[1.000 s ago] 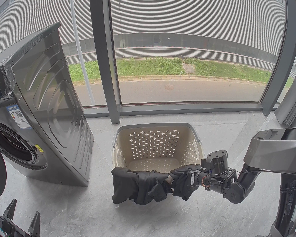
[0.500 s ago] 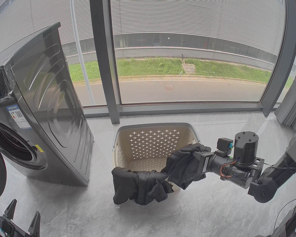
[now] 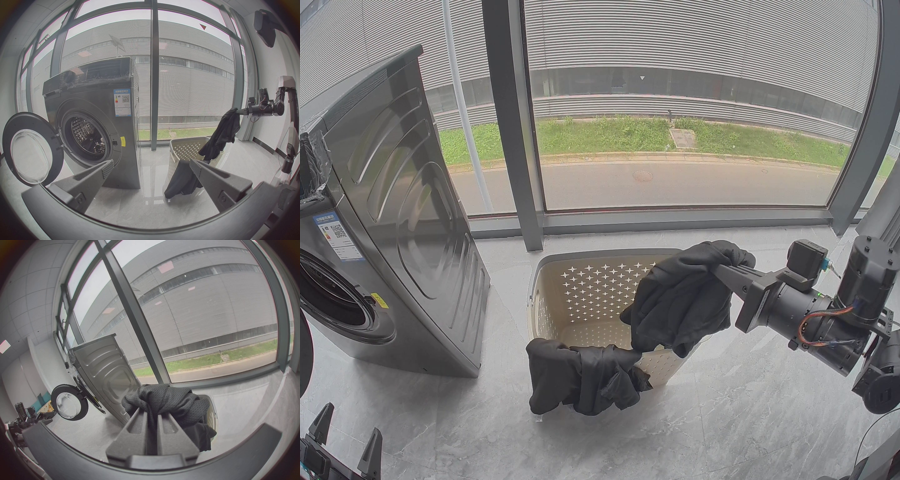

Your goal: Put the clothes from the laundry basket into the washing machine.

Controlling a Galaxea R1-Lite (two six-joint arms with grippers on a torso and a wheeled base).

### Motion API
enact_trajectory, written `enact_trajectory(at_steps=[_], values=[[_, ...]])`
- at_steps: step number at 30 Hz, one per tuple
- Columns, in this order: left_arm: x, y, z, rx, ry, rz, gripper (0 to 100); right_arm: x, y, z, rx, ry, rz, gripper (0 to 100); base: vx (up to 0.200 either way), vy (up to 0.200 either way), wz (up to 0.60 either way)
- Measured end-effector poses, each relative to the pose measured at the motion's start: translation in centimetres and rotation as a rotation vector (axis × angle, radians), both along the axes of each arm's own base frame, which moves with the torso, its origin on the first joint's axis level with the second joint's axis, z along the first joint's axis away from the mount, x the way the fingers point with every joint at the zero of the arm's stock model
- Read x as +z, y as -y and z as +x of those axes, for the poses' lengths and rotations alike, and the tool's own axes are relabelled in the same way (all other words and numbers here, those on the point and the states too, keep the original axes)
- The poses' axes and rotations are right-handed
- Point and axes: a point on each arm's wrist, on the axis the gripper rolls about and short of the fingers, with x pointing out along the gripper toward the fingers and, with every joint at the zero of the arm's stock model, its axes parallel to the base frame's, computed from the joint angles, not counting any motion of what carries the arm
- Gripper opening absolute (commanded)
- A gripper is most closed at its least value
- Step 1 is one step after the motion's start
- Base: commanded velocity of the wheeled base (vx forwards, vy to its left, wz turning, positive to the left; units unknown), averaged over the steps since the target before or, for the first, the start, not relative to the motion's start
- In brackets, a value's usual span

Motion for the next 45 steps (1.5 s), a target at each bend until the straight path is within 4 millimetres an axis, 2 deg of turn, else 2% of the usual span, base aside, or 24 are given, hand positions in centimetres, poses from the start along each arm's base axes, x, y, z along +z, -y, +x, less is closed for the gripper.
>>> enact_trajectory(at_steps=[8, 11, 17, 21, 45], values=[[0.0, 0.0, 0.0, 0.001, 0.0, -0.009, 100, 1.5, 0.7, -0.7, -0.011, 0.066, 0.025, 0, -0.2, 0.0, 0.0], [0.0, 0.0, 0.0, 0.0, 0.0, -0.004, 100, 1.7, 1.0, -0.6, -0.039, 0.079, 0.017, 0, 0.0, 0.0, 0.0], [0.0, 0.0, 0.0, 0.0, 0.0, -0.002, 100, 1.9, 1.7, -0.2, -0.24, 0.081, 0.004, 0, 0.0, 0.0, 0.0], [0.0, 0.0, 0.0, 0.0, 0.0, -0.001, 100, 2.2, 1.8, 0.1, -0.323, 0.083, 0.015, 0, 0.0, 0.2, 0.0], [0.0, 0.0, 0.0, 0.004, -0.001, -0.013, 100, 2.1, 1.2, -0.4, -0.259, 0.08, 0.022, 0, 0.0, 0.2, 0.0]])
